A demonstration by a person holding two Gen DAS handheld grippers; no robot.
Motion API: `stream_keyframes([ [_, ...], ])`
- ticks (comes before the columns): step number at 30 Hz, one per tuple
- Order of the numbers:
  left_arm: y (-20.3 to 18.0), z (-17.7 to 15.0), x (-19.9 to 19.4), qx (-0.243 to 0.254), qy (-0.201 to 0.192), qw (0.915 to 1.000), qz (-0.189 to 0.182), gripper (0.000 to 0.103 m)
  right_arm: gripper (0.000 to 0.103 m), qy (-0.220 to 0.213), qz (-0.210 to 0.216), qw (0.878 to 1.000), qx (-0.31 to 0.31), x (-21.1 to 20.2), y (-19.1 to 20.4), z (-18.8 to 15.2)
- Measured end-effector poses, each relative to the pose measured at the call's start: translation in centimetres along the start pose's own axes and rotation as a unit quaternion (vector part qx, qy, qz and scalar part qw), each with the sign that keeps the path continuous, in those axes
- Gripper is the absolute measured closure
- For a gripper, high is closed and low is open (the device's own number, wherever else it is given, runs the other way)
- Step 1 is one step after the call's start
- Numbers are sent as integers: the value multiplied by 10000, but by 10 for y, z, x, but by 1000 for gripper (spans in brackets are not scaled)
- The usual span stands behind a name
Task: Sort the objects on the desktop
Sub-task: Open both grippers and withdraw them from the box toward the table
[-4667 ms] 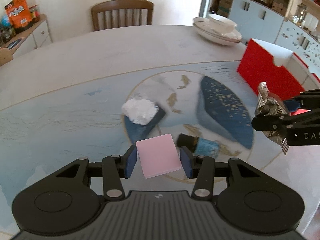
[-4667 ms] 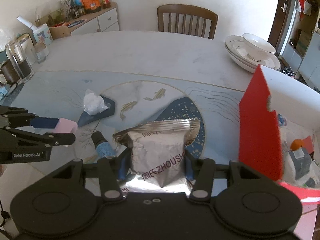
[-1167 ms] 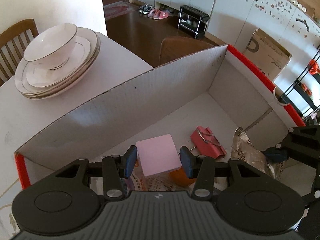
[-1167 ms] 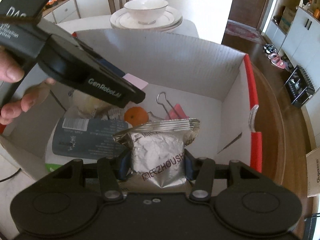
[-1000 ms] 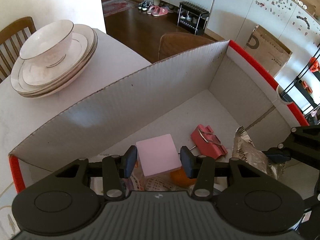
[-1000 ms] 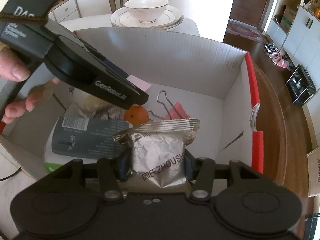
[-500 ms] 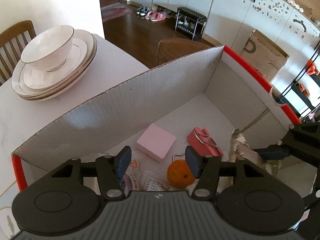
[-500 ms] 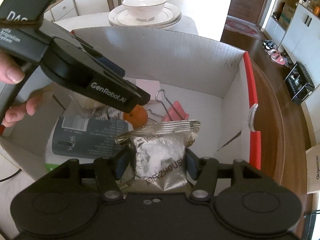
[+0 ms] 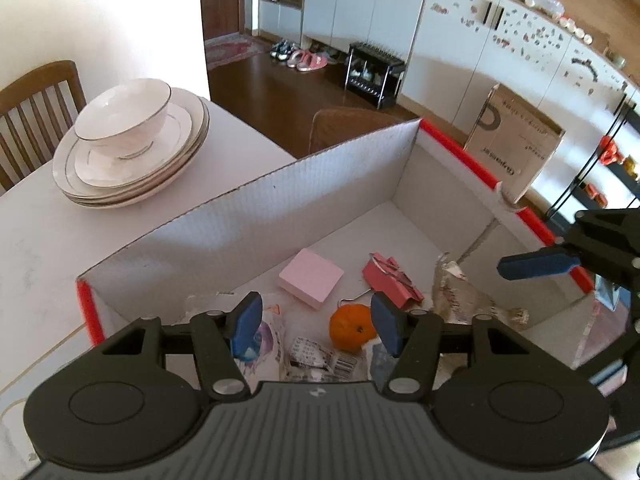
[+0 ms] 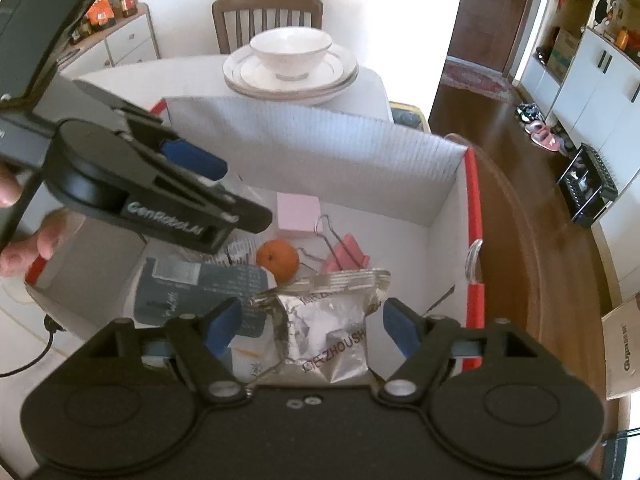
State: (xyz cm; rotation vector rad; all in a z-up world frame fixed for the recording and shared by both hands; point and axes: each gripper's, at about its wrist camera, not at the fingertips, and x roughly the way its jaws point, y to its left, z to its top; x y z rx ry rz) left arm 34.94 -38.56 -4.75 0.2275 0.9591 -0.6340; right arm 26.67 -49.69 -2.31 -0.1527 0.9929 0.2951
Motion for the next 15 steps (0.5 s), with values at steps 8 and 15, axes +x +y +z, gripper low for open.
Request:
stream_keyframes([
  [8,3,-15,-40,-97,-332,9993,-127,37,20,-269,56,9996,40,-26,9,-1],
  [15,6,-36,-76,-127,-623,9977,-217,33,17,-444,96,9989,152,-47,22,-7],
])
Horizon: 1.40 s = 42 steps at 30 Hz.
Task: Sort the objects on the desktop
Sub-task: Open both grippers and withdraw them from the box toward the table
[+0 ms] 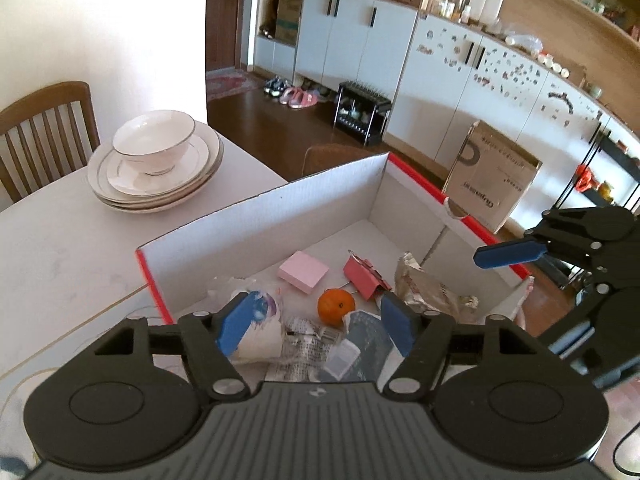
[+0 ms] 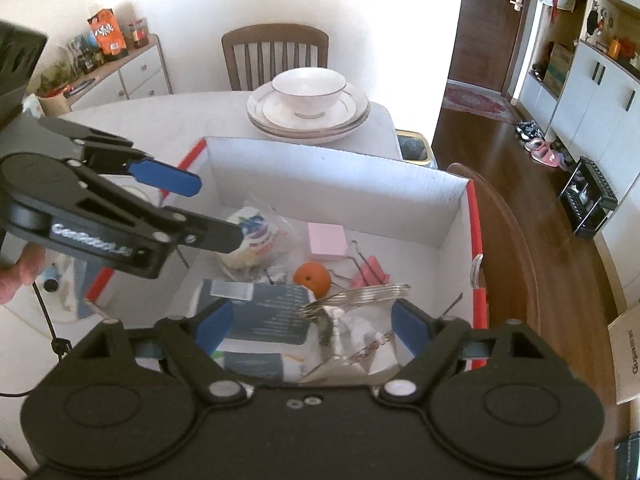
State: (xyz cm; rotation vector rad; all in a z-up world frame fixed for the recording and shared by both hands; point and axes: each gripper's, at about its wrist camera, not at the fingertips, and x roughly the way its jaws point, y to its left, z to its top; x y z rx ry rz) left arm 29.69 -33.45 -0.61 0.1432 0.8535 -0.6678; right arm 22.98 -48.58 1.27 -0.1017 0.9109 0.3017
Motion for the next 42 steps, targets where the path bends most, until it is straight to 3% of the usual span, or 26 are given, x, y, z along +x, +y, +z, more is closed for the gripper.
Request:
stream_keyframes([
  [12,15,-44,-69,-81,-338,9994,-27,21,9,-346,-17,9993,121,-28,43,-4],
  [23,61,-82,-119,-264,-433,9985,206,17,8,-472,140,9988,-2,-30,113,-4],
  [28,86,-99,-140,-401,-571,9969,371,0,8,-456,234,9987,-31,-22,147,-4],
  [42,164,-149,-184,-746,-626,9906,960,0,8,-395,510,9979,-54,9,231,1],
])
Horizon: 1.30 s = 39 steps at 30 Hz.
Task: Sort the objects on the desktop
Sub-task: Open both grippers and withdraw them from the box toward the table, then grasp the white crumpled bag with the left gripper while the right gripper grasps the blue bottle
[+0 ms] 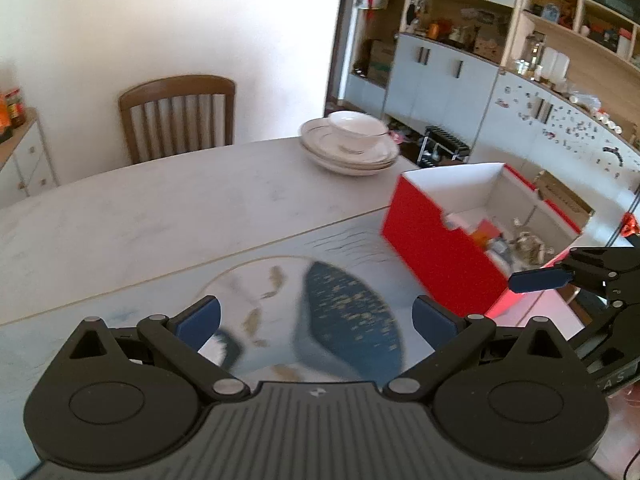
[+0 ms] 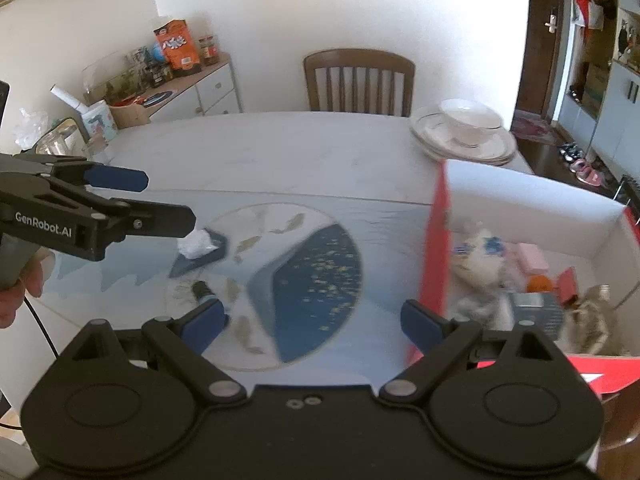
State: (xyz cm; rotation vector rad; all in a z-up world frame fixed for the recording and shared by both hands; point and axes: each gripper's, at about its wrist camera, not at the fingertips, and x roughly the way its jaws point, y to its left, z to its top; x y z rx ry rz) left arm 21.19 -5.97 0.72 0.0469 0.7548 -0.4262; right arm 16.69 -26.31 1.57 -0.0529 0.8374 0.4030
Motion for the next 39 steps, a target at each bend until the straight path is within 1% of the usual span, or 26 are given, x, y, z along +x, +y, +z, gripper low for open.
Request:
stream_keyframes([
  [7,40,-12,-1,-169,9,9997,150,0,8,19,19,9998,-205,21,35,6],
  [15,72,-23,15,-256,71,9991,333,0,8,93,2,9988,-473,51,67,6],
  [20,79,-28,29,-139,61,9988,468,0,11,179,-52,9977,-650,68,81,2],
  [26,86,-33,47,-107,120,9987,492,0,12,319,-66,9966,-752,86,88,-3],
  [31,89,-38,66,-76,245,9985,478,0,13,393,-103,9959,-811,100,90,-4],
  [36,87,-42,84,49,344,9980,525,0,17,516,-60,9949,-859,117,91,-4],
  [39,90,-45,92,22,401,9974,591,0,21,589,-35,9932,-1003,126,96,-5],
])
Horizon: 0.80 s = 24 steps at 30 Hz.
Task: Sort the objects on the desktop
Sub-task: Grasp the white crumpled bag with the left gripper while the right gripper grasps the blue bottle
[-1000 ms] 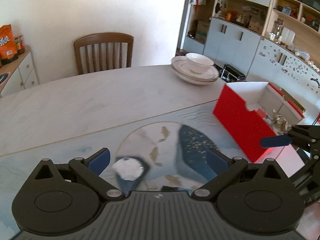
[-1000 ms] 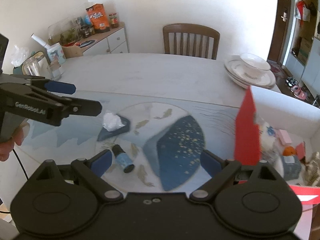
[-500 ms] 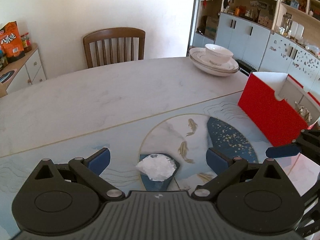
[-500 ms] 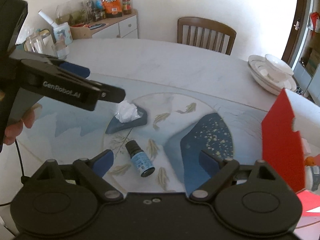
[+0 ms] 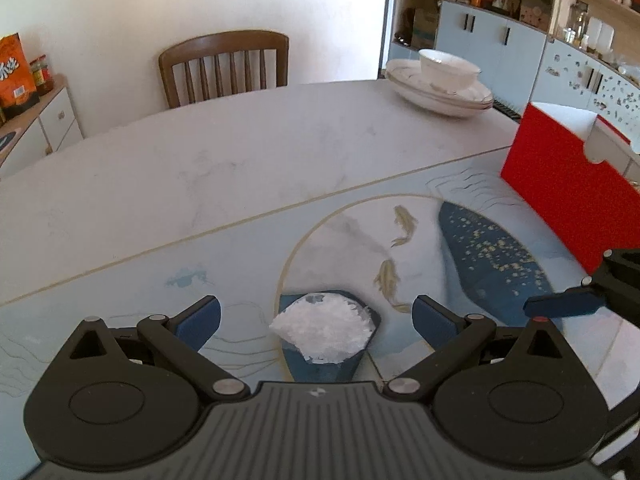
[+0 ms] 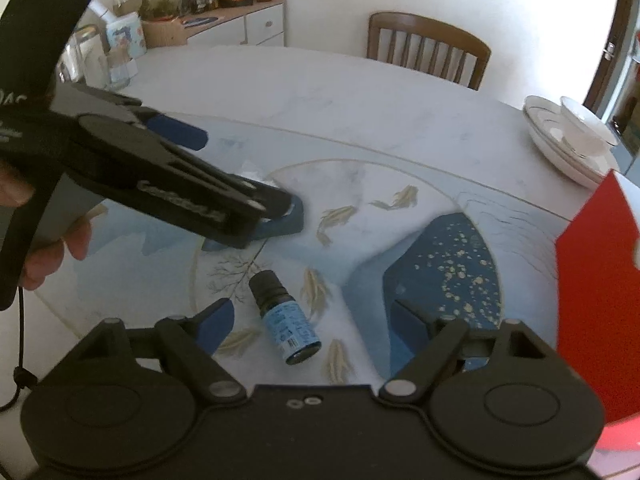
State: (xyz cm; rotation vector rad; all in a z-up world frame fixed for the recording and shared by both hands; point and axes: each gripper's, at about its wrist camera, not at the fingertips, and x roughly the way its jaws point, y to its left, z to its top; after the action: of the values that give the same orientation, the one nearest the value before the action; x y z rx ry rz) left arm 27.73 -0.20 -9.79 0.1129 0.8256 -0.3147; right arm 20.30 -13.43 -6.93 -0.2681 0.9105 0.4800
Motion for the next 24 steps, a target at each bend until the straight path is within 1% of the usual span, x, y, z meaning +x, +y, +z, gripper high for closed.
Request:
stream_keyframes([
  [3,5,-2,8,-95,65,9999,63,0,25,70,15,9999,-102,9,4,1],
  [7,12,-6,13,-219,94,9997,17,1,30,129,69,9999,-88,17,5,3],
  [12,13,-8,20,-245,162,9996,-11,2,36,202,101,9996,-173,24,8,3],
  [14,13,-9,22,-241,186,9995,-21,4,38,238,127,9995,-192,26,9,3],
  [16,12,-10,24,-237,233,9994,-53,10,39,239,146,9994,-191,28,10,4],
  [20,11,-11,26,-225,255,9994,-76,14,43,251,202,9994,-137,29,9,6],
  [24,8,-11,27,-153,250,9995,-78,18,43,259,252,9993,-90,31,9,7],
])
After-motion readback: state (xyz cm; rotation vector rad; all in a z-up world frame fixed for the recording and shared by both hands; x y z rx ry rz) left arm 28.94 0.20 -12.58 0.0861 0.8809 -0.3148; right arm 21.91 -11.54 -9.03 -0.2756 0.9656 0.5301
